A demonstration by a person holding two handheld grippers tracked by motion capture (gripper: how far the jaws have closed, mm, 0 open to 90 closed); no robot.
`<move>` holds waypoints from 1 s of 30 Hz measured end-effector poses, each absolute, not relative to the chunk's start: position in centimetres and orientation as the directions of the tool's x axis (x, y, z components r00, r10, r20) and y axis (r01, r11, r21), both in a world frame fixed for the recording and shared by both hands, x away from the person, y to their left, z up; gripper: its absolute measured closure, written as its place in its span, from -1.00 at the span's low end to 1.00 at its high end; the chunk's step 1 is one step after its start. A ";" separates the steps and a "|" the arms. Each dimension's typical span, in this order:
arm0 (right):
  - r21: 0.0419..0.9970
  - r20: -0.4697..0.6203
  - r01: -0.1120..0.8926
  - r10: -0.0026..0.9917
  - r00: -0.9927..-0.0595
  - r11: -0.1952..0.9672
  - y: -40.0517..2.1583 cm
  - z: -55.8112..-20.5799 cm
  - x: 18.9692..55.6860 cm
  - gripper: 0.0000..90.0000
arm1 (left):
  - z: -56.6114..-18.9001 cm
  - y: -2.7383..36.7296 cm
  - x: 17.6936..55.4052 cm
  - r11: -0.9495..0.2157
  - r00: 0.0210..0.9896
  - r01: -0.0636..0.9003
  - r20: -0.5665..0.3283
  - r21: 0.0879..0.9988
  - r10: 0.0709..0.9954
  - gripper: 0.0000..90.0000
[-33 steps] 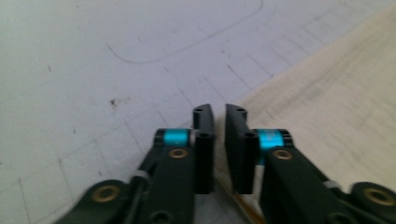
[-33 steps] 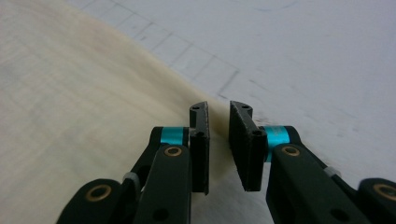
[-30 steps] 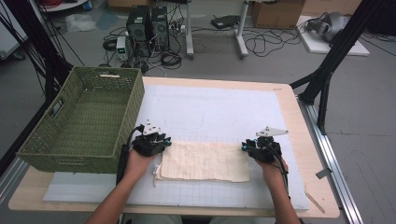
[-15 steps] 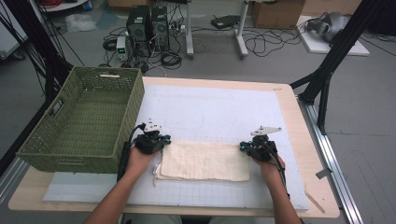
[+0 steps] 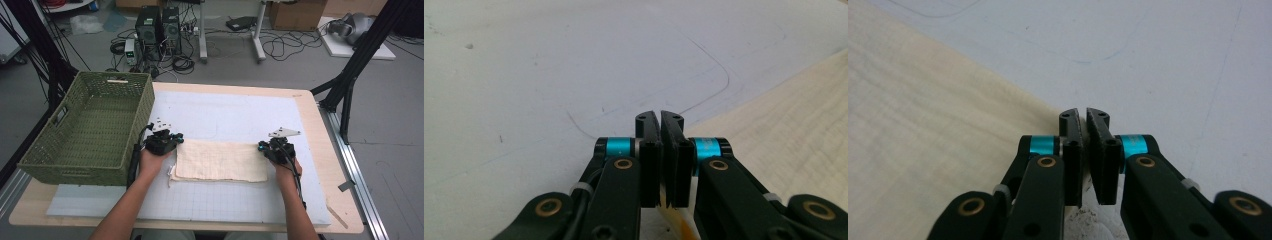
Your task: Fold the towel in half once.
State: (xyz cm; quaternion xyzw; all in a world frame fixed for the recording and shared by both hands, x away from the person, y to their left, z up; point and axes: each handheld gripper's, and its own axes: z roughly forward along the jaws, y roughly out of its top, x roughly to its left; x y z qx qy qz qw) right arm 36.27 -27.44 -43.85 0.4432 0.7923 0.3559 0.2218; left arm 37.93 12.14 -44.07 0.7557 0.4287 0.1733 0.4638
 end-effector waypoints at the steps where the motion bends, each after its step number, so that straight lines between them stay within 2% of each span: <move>1: 0.760 -0.041 0.544 0.862 -0.506 0.356 -27.4 -43.9 36.3 0.68 | -44.0 12.2 37.9 -0.185 0.570 0.489 -0.151 0.853 0.807 0.75; 2: 0.762 -0.044 0.546 0.868 -0.494 0.348 -27.5 -43.8 36.2 0.46 | -43.9 12.3 37.8 -0.169 0.569 0.487 -0.164 0.857 0.805 0.58; 4: 0.782 -0.038 0.539 0.886 -0.461 0.314 -27.9 -43.5 36.0 0.16 | -43.3 12.7 37.5 -0.138 0.575 0.482 -0.193 0.865 0.795 0.22; 7: 0.804 -0.031 0.512 0.883 -0.469 0.300 -28.4 -42.9 35.5 -0.09 | -42.8 13.1 37.0 -0.096 0.599 0.482 -0.247 0.871 0.762 -0.14; 14: 0.835 -0.009 0.461 0.845 -0.535 0.300 -29.2 -41.7 32.8 -0.50 | -42.2 13.2 34.6 -0.080 0.675 0.401 -0.235 0.912 0.700 -0.60; 17: 0.845 -0.006 0.443 0.835 -0.550 0.298 -29.6 -41.4 31.7 -0.56 | -42.2 13.2 33.9 -0.083 0.690 0.388 -0.229 0.918 0.686 -0.61; 21: 0.861 -0.009 0.421 0.837 -0.547 0.285 -29.9 -41.2 30.5 -0.74 | -42.1 13.4 33.3 -0.089 0.690 0.384 -0.222 0.919 0.689 -0.61; 30: 0.862 -0.016 0.405 0.816 -0.578 0.304 -29.3 -41.4 28.3 -0.75 | -42.4 13.1 31.9 -0.115 0.706 0.352 -0.183 0.929 0.684 -0.53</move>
